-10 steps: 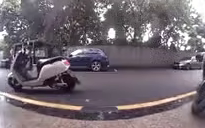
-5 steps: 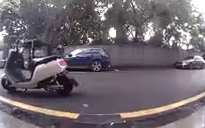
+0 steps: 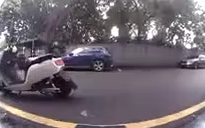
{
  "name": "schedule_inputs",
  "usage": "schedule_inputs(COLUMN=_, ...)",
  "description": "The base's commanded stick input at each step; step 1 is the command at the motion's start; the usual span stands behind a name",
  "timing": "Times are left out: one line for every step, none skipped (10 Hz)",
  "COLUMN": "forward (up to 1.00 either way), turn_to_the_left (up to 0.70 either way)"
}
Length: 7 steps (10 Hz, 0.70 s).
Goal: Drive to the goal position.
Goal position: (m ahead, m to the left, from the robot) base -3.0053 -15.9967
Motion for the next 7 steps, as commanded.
schedule_inputs(forward=0.45, turn_to_the_left=0.00)
schedule_inputs(forward=0.45, turn_to_the_left=0.00)
schedule_inputs(forward=0.45, turn_to_the_left=0.00)
schedule_inputs(forward=0.45, turn_to_the_left=0.00)
schedule_inputs(forward=0.45, turn_to_the_left=0.00)
schedule_inputs(forward=0.45, turn_to_the_left=0.00)
schedule_inputs(forward=0.45, turn_to_the_left=0.00)
